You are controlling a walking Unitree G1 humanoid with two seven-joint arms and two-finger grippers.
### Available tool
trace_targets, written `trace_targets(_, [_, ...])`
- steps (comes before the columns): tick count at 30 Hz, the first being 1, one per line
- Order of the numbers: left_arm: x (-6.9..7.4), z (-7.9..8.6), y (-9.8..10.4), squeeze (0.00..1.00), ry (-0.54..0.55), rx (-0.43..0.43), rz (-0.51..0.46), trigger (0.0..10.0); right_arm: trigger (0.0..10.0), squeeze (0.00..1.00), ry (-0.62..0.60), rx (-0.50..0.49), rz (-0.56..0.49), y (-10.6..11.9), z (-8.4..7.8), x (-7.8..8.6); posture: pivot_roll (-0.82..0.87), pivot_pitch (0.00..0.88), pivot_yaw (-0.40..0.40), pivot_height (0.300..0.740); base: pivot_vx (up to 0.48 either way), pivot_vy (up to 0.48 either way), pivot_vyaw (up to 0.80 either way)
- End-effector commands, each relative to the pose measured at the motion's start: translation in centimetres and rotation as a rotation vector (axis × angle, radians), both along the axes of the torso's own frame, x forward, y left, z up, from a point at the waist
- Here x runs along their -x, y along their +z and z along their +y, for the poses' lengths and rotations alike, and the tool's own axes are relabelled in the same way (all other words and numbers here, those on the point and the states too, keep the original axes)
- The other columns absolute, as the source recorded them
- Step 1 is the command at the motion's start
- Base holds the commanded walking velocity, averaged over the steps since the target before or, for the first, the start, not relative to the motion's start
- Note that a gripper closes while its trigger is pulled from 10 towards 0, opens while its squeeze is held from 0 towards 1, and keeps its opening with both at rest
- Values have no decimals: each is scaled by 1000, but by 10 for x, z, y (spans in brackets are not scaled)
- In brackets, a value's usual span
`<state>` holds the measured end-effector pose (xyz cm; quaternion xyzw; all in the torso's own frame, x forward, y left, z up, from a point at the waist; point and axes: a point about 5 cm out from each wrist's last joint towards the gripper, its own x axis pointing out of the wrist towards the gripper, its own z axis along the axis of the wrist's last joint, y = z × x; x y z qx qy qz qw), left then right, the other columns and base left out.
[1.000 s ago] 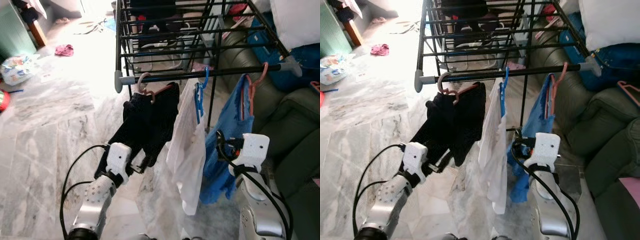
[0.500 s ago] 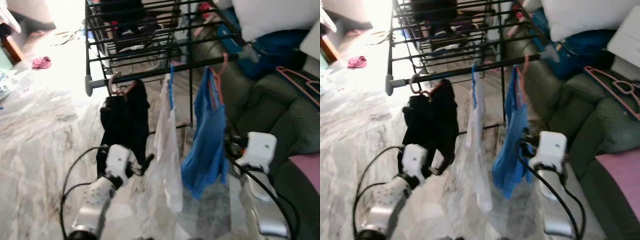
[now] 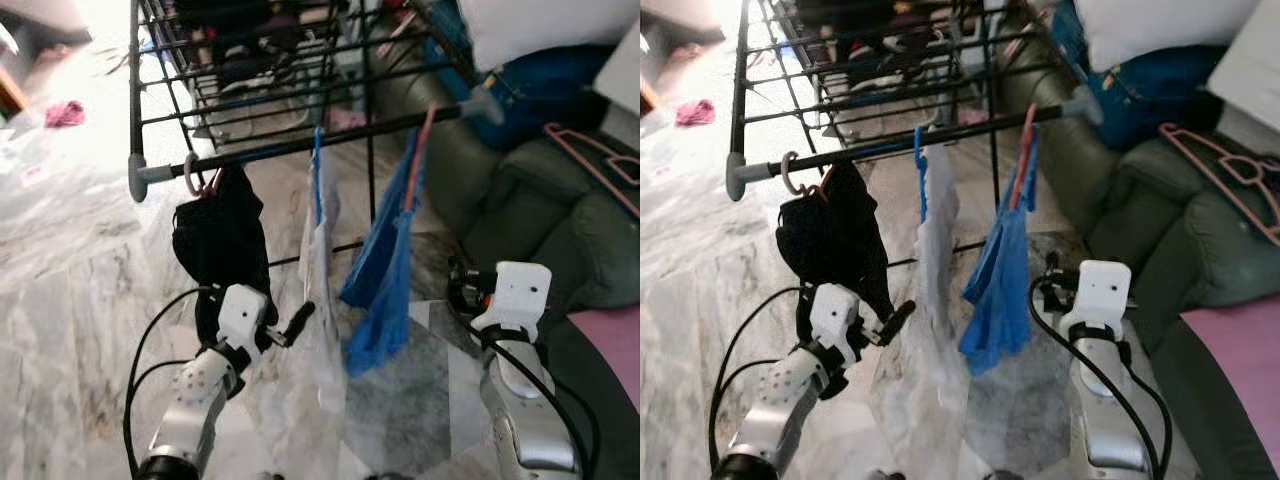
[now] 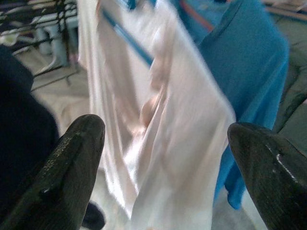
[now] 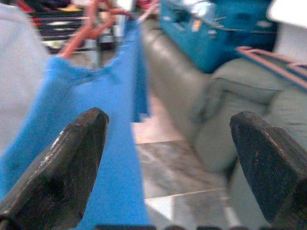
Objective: Hang hanger
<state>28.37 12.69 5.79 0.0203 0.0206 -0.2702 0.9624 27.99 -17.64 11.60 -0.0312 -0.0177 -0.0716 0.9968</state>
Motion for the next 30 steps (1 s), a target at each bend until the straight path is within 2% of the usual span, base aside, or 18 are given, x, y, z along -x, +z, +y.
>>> trace_targets(1, [3, 4, -6, 0, 16, -9, 18, 10000, 10000, 0, 19, 0, 14, -4, 3, 2, -60, 149, 59, 740, 0, 0, 0])
trace_targets(8, [3, 9, -7, 0, 46, -30, 11, 10000, 10000, 0, 76, -4, 32, -6, 9, 1, -54, 160, 60, 740, 0, 0, 0])
trace_targets(14, [2, 12, -4, 0, 58, -37, 1, 10000, 10000, 0, 135, 0, 50, -3, 7, -9, -49, 174, 64, 740, 0, 0, 0])
trace_targets(19, [6, 13, -2, 0, 55, -43, -7, 10000, 10000, 0, 216, -8, 63, 8, 13, -31, -37, 203, 72, 740, 0, 0, 0])
trace_targets(23, [8, 14, -2, 0, 55, -50, -7, 10000, 10000, 0, 236, -17, 54, 14, 18, -40, -29, 213, 76, 740, 0, 0, 0])
trace_targets(25, [10, 16, -2, 0, 52, -56, -5, 10000, 10000, 0, 245, -20, 62, 17, 22, -51, -16, 227, 80, 740, 0, 0, 0])
trace_targets(29, [15, 17, -2, 0, 38, -63, 6, 10000, 10000, 0, 187, 10, 138, 17, 20, -73, -8, 236, 81, 740, 0, 0, 0])
trace_targets(30, [15, 17, -2, 0, 38, -63, 6, 10000, 10000, 0, 187, 10, 138, 17, 20, -73, -8, 236, 81, 740, 0, 0, 0])
